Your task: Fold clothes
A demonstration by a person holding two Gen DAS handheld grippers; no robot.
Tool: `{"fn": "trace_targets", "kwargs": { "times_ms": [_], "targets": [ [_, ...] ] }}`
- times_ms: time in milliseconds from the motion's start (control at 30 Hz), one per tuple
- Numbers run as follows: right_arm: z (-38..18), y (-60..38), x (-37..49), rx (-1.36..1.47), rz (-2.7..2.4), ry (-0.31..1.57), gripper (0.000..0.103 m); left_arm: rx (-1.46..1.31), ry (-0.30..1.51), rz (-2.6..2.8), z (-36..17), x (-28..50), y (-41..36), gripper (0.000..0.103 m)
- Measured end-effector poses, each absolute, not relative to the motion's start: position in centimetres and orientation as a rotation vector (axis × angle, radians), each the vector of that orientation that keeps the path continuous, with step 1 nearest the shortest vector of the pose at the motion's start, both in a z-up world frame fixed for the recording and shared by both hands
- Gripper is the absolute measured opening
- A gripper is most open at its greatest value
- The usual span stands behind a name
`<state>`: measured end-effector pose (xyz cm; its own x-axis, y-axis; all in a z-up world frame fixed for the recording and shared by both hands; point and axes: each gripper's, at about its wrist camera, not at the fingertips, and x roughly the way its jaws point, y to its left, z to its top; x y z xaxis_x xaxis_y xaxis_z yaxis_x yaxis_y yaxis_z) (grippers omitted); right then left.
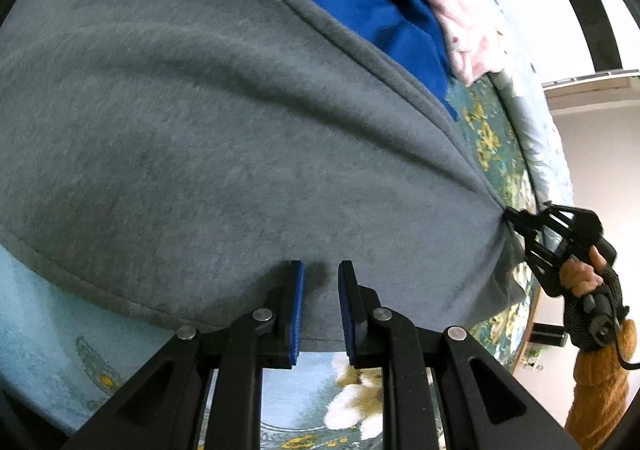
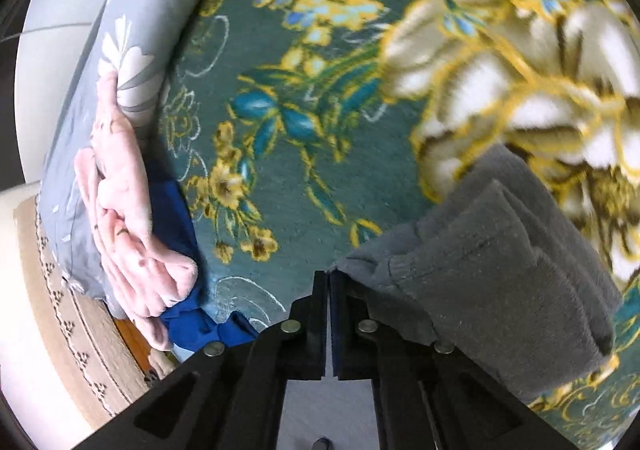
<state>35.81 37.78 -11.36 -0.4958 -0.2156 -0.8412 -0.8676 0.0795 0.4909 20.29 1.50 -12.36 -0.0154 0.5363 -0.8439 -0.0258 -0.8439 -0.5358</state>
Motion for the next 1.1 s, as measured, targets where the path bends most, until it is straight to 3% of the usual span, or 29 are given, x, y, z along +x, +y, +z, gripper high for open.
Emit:
{"fn": "trace_targets", "kwargs": {
  "times_ms": [267, 467, 533, 567, 600, 733, 800, 1033, 1100],
  "targets": [
    [-12.3, 37.8, 35.1, -1.151, 1.490, 1.720, 0.004, -1.861, -0.451, 1.878, -12.4, 19.8, 2.5, 0.017],
    [-8.6, 38.3, 36.3, -1.110, 1.726, 1.780, 0.008, -1.889, -0.458, 1.865, -12.8, 20.3, 2.4, 0.017],
    [-6.3, 38.6, 38.9, -1.037, 1.813, 1.757, 0.025, -1.896, -0.449, 1.859, -12.8, 20.4, 2.3, 0.017],
    [-5.6, 38.6, 40.3, -1.019, 1.833, 1.725, 0.041, -1.900, -0.444, 1.856, -12.8, 20.5, 2.4, 0.017],
    [-5.0, 38.5, 41.7, -1.002, 1.848, 1.692, 0.050, -1.904, -0.438, 1.853, -12.8, 20.5, 2.4, 0.017],
    [-6.3, 37.7, 48.2, -1.018, 1.778, 1.627, 0.052, -1.906, -0.451, 1.853, -13.0, 20.6, 2.2, 0.017],
    [-7.9, 36.7, 50.5, -1.002, 1.742, 1.690, 0.052, -1.908, -0.475, 1.849, -13.1, 20.7, 2.0, 0.017],
    [-11.6, 34.3, 50.0, -1.016, 1.775, 1.686, 0.057, -1.904, -0.424, 1.873, -12.6, 21.2, 2.1, 0.017],
    [-11.7, 34.1, 49.8, -0.974, 1.795, 1.672, 0.051, -1.892, -0.396, 1.877, -12.4, 21.3, 2.5, 0.017]
  ]
}}
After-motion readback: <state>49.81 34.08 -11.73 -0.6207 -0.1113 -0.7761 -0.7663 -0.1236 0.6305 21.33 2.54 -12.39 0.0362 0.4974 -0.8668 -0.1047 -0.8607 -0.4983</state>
